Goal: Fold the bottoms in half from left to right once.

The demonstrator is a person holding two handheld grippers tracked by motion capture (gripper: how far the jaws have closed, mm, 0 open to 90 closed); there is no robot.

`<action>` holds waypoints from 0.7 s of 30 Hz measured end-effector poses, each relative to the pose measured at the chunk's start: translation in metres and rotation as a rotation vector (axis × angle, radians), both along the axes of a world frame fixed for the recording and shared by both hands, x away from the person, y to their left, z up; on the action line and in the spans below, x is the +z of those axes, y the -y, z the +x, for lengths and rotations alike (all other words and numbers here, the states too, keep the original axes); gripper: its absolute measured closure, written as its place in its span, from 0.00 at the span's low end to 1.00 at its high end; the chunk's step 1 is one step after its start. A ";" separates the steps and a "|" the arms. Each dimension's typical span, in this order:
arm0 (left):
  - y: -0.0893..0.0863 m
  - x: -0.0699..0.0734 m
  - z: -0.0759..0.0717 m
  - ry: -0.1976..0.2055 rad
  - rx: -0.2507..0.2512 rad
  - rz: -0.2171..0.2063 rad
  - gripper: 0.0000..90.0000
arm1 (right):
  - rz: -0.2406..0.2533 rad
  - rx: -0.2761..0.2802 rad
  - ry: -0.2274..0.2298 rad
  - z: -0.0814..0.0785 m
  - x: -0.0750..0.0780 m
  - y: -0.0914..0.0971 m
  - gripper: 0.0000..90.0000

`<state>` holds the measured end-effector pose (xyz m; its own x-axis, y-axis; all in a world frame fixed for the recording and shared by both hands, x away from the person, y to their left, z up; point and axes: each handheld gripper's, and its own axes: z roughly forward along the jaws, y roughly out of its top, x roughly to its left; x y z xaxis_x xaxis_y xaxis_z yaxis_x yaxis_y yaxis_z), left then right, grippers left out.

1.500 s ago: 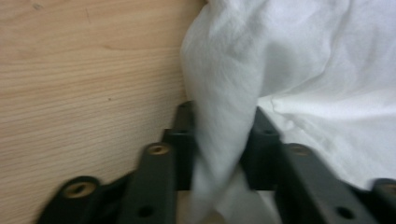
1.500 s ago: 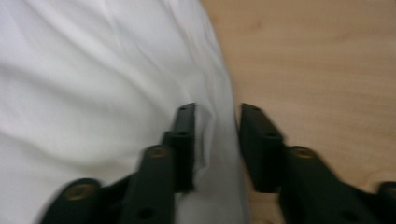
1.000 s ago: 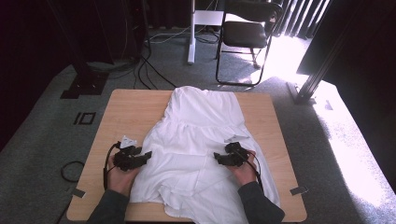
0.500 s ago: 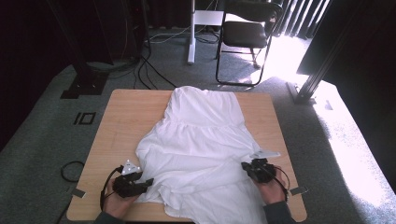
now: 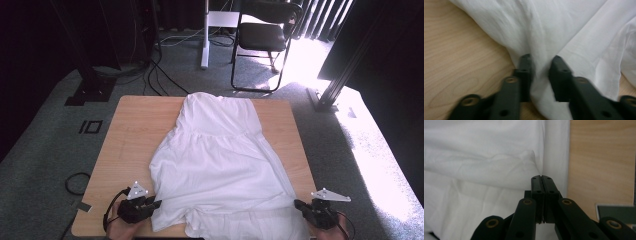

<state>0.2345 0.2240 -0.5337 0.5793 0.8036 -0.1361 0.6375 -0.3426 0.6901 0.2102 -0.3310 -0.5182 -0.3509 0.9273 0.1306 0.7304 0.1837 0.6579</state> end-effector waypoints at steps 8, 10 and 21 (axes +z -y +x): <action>0.008 0.002 -0.014 -0.005 -0.053 0.006 0.60 | 0.026 0.049 0.086 0.006 0.006 -0.013 0.63; 0.014 -0.004 -0.015 -0.011 -0.058 0.050 0.56 | 0.013 0.077 0.051 0.014 -0.004 -0.022 0.59; 0.030 -0.011 0.012 0.050 -0.013 0.157 0.87 | -0.060 0.097 0.031 0.037 -0.033 -0.046 0.75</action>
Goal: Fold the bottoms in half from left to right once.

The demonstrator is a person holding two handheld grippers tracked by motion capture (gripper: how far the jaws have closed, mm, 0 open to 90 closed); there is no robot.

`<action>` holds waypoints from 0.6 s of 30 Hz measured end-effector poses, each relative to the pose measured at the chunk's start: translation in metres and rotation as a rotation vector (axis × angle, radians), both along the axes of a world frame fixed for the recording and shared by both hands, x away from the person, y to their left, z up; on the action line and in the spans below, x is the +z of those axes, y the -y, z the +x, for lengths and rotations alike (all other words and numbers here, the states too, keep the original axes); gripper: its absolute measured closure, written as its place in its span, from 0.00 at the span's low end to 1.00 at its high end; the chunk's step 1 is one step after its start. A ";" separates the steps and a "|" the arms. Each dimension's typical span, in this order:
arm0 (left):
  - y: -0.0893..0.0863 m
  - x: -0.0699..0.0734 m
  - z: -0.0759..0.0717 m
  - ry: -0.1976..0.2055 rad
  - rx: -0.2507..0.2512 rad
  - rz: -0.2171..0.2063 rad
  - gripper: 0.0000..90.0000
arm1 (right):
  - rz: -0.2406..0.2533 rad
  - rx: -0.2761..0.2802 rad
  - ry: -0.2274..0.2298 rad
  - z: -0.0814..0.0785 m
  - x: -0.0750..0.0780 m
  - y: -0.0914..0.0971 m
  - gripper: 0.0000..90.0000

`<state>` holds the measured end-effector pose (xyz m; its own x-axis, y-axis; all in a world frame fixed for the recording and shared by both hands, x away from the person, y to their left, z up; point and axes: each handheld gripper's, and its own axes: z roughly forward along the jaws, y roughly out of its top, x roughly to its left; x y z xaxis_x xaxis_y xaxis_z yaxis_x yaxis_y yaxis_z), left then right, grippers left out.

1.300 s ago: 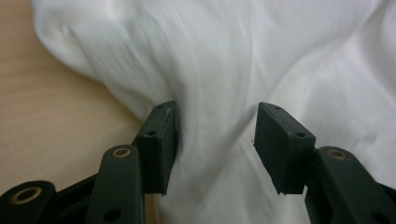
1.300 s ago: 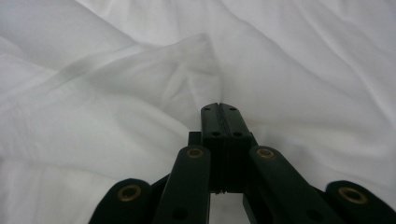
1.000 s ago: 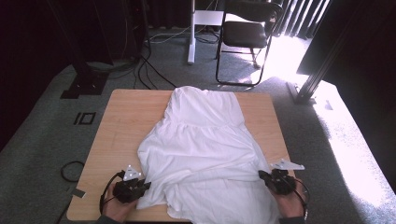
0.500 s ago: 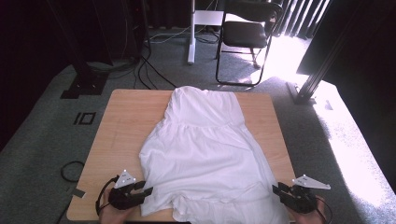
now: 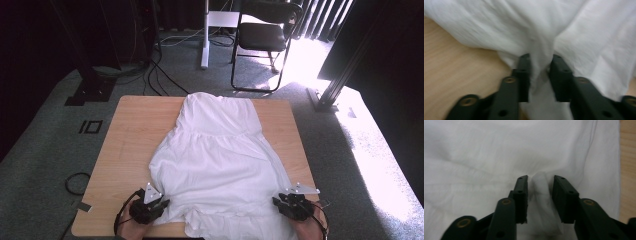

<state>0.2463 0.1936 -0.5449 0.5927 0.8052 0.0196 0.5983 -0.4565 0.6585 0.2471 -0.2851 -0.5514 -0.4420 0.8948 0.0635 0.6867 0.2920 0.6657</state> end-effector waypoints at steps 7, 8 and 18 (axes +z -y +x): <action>-0.009 0.001 0.049 0.030 0.081 0.031 0.93 | -0.017 0.007 0.028 0.032 -0.001 -0.014 0.79; -0.010 0.001 0.054 0.035 0.087 0.031 0.93 | -0.014 0.010 0.036 0.038 -0.001 -0.016 0.80; -0.038 0.003 0.082 0.024 0.202 -0.108 0.82 | -0.002 0.011 0.035 0.079 0.001 -0.031 0.91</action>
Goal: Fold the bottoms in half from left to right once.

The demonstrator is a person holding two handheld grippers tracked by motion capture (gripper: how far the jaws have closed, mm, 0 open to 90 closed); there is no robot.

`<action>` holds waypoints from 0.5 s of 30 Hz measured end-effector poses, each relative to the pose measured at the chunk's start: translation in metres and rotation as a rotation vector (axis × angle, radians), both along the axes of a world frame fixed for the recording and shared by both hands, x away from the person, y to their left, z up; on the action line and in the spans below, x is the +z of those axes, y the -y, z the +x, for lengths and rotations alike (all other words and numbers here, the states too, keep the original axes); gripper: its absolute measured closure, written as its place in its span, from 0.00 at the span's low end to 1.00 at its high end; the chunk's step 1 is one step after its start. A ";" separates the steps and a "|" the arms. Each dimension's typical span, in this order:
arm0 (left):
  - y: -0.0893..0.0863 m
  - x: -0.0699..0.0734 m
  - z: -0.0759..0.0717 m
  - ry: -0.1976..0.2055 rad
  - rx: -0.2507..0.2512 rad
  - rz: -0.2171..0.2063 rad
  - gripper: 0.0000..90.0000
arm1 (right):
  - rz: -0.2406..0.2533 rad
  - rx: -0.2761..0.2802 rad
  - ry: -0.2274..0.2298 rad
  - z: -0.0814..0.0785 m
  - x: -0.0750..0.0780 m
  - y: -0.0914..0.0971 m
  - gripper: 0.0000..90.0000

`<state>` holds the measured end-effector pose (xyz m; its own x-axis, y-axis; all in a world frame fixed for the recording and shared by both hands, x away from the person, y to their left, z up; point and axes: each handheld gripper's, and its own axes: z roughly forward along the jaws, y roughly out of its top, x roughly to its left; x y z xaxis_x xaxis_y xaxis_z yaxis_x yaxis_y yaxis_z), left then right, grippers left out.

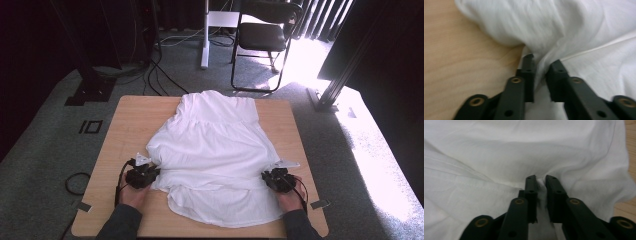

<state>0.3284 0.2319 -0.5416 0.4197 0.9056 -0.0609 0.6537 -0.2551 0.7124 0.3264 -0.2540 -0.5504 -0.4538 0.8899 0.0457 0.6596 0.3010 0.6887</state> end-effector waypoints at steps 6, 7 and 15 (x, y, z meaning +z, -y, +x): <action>-0.017 0.025 -0.037 0.078 -0.023 -0.040 0.63 | 0.117 -0.001 0.046 -0.025 0.017 0.020 0.97; -0.018 0.024 -0.042 0.065 -0.036 -0.027 0.60 | 0.128 -0.002 0.044 -0.029 0.019 0.024 0.98; -0.013 -0.007 -0.067 -0.011 -0.109 0.048 0.48 | 0.193 -0.012 0.079 -0.058 0.027 0.045 0.97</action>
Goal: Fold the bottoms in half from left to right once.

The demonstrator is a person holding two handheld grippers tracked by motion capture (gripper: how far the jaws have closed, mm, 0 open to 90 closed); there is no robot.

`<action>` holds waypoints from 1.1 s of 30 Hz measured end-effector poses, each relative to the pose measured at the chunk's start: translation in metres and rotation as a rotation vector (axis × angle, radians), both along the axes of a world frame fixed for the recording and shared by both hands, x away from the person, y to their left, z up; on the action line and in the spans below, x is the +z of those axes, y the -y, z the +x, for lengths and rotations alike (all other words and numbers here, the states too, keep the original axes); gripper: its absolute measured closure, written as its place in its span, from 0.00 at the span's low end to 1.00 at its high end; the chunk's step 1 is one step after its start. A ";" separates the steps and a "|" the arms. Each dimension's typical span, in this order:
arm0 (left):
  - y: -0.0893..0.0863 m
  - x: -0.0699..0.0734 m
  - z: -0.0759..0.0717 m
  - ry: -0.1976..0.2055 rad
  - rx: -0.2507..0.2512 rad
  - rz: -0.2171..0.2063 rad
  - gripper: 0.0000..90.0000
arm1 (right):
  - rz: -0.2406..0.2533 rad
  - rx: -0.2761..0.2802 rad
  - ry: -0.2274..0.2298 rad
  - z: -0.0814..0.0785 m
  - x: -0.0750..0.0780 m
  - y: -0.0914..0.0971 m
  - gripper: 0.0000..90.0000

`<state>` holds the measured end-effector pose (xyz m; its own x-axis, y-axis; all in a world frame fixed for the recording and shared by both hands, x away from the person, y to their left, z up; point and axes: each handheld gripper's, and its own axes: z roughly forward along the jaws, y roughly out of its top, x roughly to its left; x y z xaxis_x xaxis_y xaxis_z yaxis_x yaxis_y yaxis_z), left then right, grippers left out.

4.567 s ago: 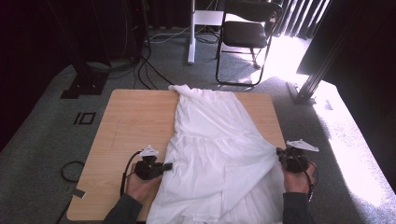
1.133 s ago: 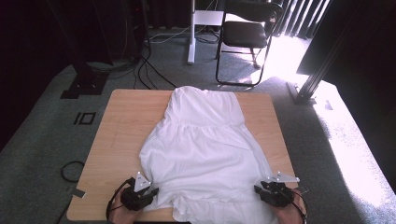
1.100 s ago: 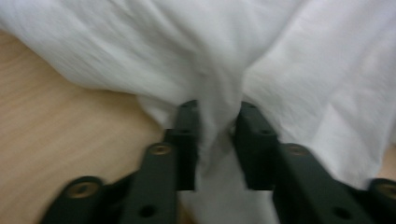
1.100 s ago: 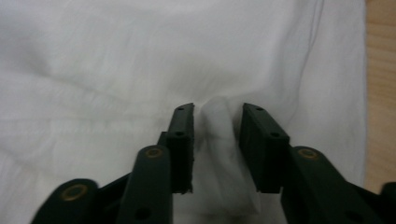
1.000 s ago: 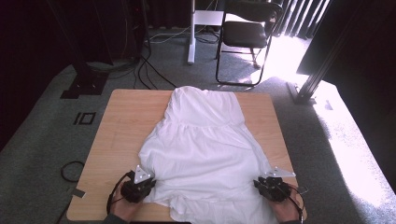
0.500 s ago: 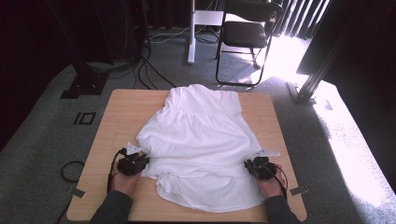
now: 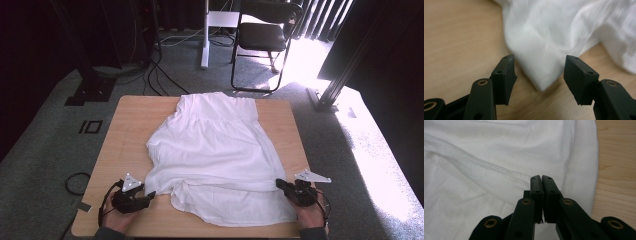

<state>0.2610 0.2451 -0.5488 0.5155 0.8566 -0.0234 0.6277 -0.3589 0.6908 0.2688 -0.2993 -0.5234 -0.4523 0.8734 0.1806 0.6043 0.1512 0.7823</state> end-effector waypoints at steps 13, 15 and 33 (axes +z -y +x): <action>-0.016 0.025 -0.017 0.059 -0.049 -0.186 0.99 | 0.011 0.004 0.048 -0.022 0.007 0.011 1.00; -0.023 0.039 -0.028 0.096 -0.066 -0.247 0.99 | 0.026 0.006 0.069 -0.032 0.012 0.017 1.00; -0.016 0.046 -0.030 0.116 -0.084 -0.193 0.53 | -0.100 -0.065 -0.059 -0.062 -0.022 0.048 0.98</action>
<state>0.2313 0.2610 -0.5029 0.5939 0.7957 -0.1190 0.5134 -0.2609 0.8175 0.2068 -0.3473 -0.5459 -0.3850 0.9156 0.1159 0.6597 0.1852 0.7283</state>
